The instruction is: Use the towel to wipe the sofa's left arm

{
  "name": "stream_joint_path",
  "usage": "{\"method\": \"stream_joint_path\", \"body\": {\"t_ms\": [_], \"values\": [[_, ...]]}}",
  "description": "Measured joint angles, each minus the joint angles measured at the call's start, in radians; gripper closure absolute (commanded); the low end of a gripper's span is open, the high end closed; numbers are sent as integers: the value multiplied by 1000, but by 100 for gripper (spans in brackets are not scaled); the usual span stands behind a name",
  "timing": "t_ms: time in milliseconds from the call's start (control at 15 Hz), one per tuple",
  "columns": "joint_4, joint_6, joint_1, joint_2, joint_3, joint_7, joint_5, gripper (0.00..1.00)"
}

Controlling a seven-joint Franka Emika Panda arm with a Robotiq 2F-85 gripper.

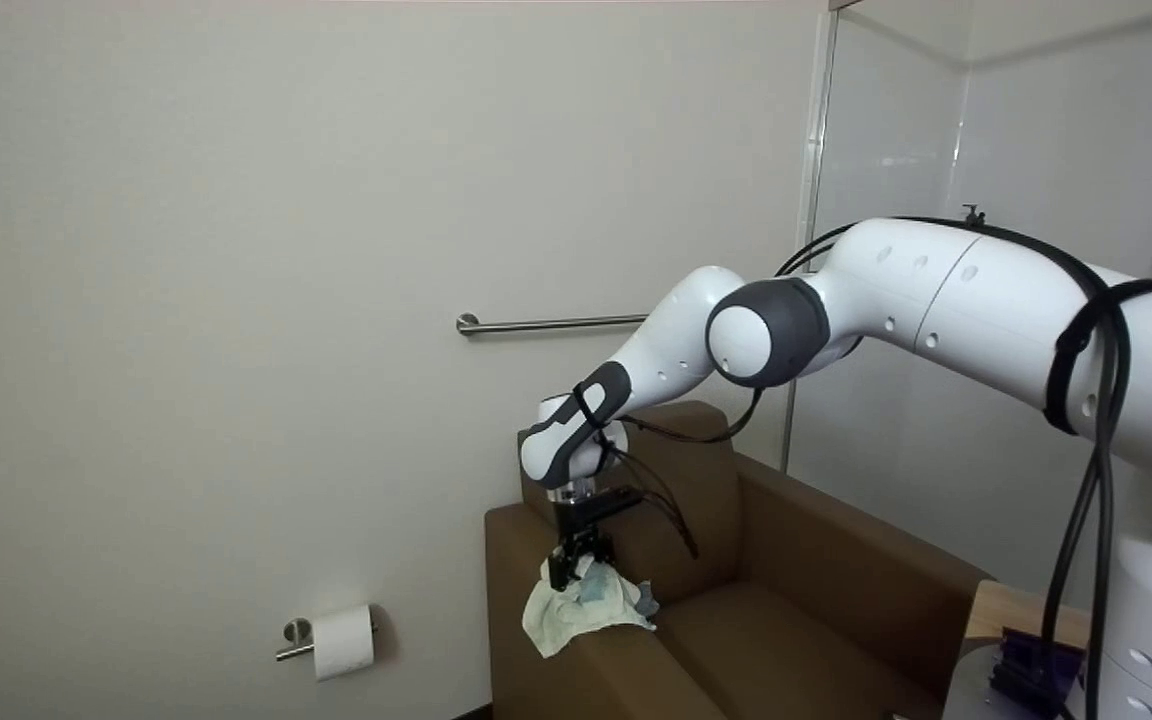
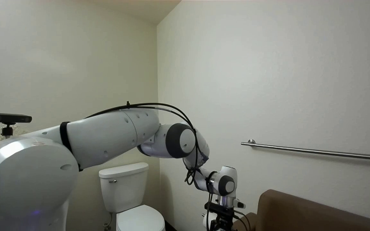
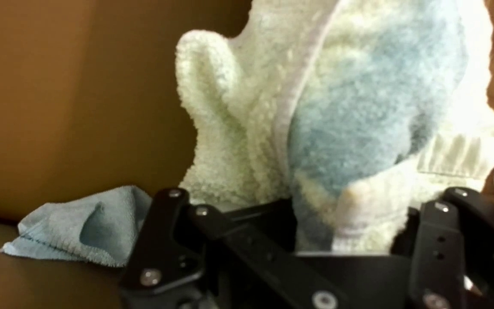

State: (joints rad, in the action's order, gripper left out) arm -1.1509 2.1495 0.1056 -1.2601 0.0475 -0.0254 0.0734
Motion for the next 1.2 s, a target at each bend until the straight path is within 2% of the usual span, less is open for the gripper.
{"method": "stream_joint_path", "body": {"t_ms": [400,867,1000,1200], "values": [[-240,39,1,118,-15,0,6,95],[-528,190,1,248,-31,0,6,95],[-583,213,1,272,-35,0,6,95],[-603,220,2,280,-37,0,6,95]]}}
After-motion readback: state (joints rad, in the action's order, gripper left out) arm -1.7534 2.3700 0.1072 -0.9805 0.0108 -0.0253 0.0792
